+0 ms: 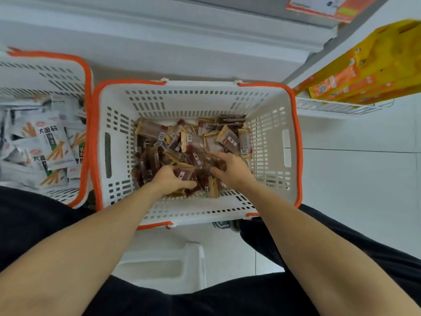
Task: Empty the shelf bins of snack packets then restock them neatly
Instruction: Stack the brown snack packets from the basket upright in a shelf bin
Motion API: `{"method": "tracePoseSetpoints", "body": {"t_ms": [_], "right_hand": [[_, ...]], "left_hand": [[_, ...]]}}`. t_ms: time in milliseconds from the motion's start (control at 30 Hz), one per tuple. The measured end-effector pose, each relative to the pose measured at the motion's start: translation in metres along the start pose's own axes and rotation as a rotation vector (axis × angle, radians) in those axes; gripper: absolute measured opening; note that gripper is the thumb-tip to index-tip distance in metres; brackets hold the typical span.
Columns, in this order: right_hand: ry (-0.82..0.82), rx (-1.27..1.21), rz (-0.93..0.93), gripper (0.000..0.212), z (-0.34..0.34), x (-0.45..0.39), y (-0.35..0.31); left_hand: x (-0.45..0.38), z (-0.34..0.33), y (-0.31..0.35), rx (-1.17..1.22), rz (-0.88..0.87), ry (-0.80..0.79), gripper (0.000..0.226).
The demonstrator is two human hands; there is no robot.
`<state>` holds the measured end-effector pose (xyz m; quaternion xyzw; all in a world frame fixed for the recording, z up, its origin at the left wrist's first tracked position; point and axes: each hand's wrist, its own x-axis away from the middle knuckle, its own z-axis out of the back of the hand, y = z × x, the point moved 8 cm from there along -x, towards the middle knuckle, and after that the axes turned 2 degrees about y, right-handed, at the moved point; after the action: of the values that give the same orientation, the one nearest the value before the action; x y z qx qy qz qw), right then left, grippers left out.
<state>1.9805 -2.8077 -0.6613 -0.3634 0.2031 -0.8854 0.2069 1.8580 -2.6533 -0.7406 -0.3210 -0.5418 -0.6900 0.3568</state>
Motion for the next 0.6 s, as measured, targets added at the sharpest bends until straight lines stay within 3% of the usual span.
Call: {"method": "tracePoseSetpoints", "body": {"t_ms": [100, 233, 367, 467, 600], "right_hand": [[0.065, -0.111, -0.009, 0.053, 0.010, 0.000, -0.016], [0.108, -0.270, -0.073, 0.054, 0.023, -0.001, -0.035], [0.176, -0.318, -0.134, 0.052, 0.028, 0.005, -0.049], [0.193, -0.354, -0.177, 0.040, 0.022, 0.016, -0.052], [0.155, -0.459, -0.171, 0.073, 0.010, 0.021, -0.061]], "left_hand": [[0.009, 0.013, 0.006, 0.254, 0.001, 0.043, 0.030], [0.023, 0.023, 0.026, 0.418, -0.005, 0.088, 0.037], [0.046, 0.010, 0.054, 0.788, -0.017, -0.161, 0.026], [0.058, 0.013, 0.062, 0.804, -0.061, -0.179, 0.040], [0.058, 0.024, 0.049, 0.787, -0.098, 0.007, 0.092]]}}
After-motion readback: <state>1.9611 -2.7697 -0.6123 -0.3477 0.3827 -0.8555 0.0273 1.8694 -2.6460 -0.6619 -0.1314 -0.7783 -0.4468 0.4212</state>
